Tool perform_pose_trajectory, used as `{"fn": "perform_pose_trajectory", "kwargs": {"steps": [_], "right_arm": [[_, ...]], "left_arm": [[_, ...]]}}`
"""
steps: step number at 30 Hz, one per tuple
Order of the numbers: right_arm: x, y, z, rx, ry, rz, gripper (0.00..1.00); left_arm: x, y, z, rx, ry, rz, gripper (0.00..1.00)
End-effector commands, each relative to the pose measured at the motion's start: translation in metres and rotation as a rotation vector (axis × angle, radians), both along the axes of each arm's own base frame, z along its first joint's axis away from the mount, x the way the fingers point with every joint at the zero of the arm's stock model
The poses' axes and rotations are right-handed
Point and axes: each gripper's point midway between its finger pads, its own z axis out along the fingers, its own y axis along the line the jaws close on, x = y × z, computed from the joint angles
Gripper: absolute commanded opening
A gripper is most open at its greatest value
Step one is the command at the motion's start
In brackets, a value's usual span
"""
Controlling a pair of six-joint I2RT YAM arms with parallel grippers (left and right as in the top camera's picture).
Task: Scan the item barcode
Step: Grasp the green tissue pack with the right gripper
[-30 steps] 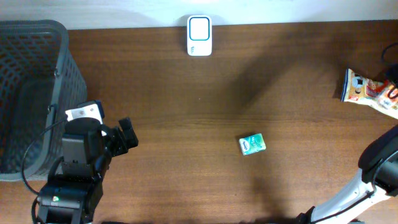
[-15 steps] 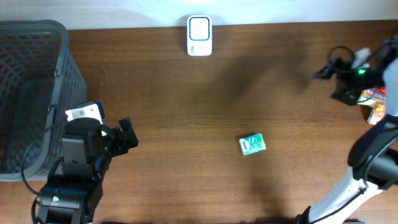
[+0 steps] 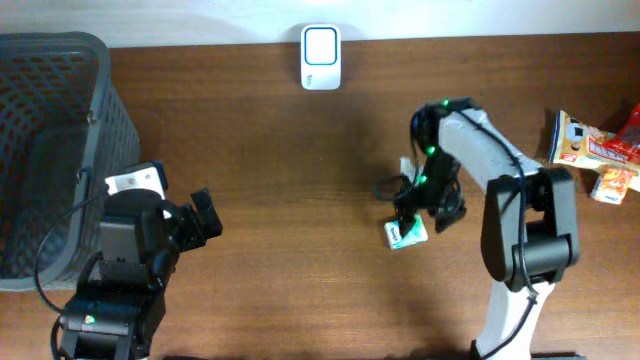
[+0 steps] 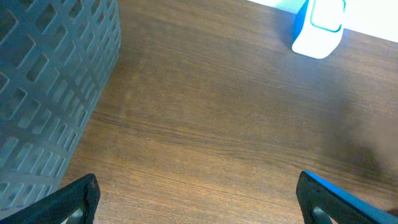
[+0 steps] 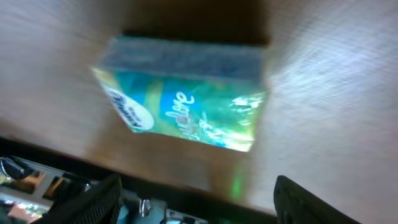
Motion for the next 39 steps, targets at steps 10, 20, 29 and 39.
{"fn": "perform_pose_trajectory", "kwargs": {"steps": [10, 20, 29, 39], "right_arm": [[0.035, 0.039, -0.022, 0.148, -0.142, -0.146, 0.77], [0.0, 0.017, 0.016, 0.008, 0.027, -0.08, 0.72], [-0.035, 0.028, -0.012, -0.106, 0.071, 0.007, 0.1], [0.007, 0.042, -0.043, -0.119, -0.114, -0.18, 0.04]], "left_arm": [[0.0, 0.0, 0.002, -0.01, -0.006, 0.006, 0.99], [0.0, 0.0, 0.002, -0.01, -0.006, 0.006, 0.99], [0.0, 0.0, 0.002, -0.01, -0.006, 0.006, 0.99], [0.0, 0.0, 0.002, -0.01, -0.006, 0.006, 0.99]]}}
